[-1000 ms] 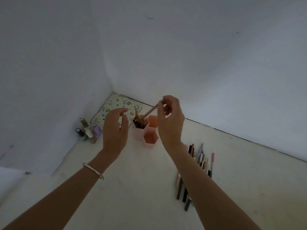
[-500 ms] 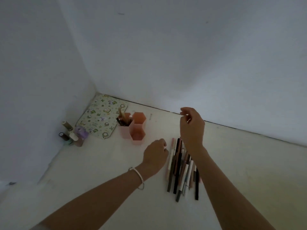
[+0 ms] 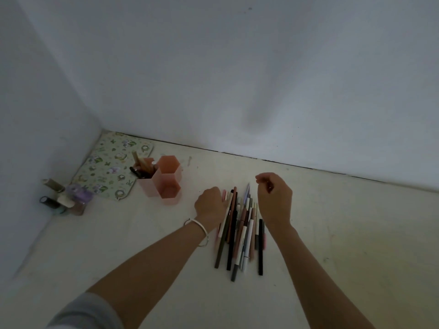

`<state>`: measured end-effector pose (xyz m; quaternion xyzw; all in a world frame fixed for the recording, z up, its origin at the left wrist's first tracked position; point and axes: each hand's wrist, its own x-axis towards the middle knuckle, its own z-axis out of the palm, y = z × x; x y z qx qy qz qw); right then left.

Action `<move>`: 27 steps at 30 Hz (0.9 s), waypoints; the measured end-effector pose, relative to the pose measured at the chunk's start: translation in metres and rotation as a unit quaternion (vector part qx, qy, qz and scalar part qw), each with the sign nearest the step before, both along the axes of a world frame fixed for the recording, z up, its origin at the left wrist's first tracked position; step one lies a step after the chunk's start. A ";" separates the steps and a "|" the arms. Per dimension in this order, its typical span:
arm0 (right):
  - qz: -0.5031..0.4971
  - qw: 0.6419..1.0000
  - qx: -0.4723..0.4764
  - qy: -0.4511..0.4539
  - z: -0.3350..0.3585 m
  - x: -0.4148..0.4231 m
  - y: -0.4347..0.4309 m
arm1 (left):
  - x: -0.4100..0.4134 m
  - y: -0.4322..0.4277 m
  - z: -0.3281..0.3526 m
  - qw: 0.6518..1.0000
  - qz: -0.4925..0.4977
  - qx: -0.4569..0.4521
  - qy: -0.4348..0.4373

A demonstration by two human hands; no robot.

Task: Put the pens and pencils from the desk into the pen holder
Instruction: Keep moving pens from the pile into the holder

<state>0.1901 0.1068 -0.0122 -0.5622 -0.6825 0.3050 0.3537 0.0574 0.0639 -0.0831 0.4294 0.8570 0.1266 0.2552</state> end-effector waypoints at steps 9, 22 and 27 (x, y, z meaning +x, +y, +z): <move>0.016 1.000 -0.011 0.009 -0.010 -0.011 -0.006 | 0.011 0.008 0.002 0.999 0.016 -0.037 0.009; 0.070 0.974 -0.135 -0.168 -0.015 -0.039 0.003 | -0.068 -0.023 0.118 0.936 0.081 0.325 -0.108; 0.165 0.921 -0.140 -0.324 -0.041 -0.076 -0.023 | -0.094 -0.043 0.139 0.908 0.108 0.390 -0.107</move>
